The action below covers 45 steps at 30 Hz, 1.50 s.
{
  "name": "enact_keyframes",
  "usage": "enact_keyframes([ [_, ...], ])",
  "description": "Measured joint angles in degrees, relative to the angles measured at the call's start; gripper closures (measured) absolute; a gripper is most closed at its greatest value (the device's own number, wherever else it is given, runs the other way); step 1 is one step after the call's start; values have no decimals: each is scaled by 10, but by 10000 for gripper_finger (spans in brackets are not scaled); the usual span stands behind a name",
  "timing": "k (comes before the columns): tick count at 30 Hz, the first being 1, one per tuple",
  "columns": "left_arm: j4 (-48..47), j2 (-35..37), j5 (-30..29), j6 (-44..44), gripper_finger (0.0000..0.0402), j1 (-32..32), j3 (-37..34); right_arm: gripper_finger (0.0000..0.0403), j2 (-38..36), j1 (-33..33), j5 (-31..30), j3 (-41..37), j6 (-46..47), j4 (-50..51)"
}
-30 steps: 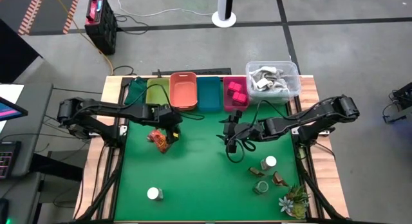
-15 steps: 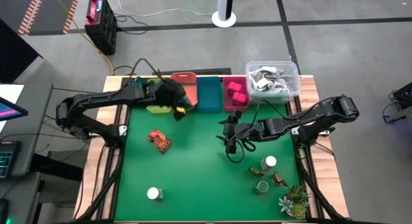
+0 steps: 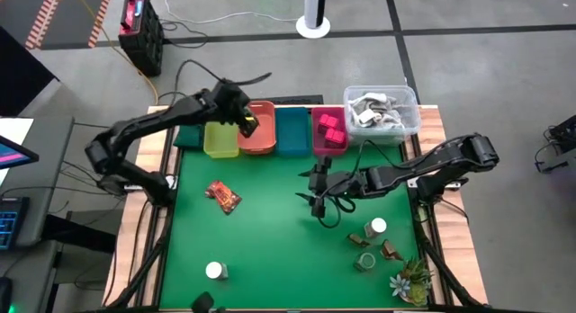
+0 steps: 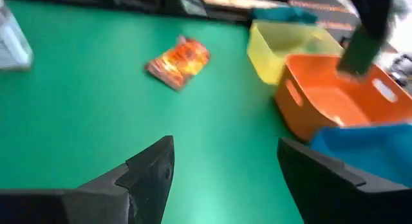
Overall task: Sort spices by type
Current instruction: Put the top green spice bottle into the orange bin, then put the green spice bottle into the orange bin
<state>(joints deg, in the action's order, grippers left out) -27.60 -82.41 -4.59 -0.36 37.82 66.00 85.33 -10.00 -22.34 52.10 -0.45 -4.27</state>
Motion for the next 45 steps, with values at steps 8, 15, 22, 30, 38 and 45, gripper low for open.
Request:
enact_keyframes([
  [8,-5,-82,-10,8,213,3,13,100,46,1,28,4,-16,-17],
  [15,-33,-137,0,31,202,-14,66,100,70,10,32,6,-28,-3],
  [22,-59,-152,-6,39,148,-15,84,100,41,9,31,6,-23,28],
  [30,-49,-135,-42,58,142,-19,82,100,39,3,30,6,-19,33],
  [38,-30,-57,-52,131,141,-49,82,100,36,13,28,6,-7,104],
  [45,-11,26,-47,92,141,-154,48,100,-6,4,27,6,9,183],
])
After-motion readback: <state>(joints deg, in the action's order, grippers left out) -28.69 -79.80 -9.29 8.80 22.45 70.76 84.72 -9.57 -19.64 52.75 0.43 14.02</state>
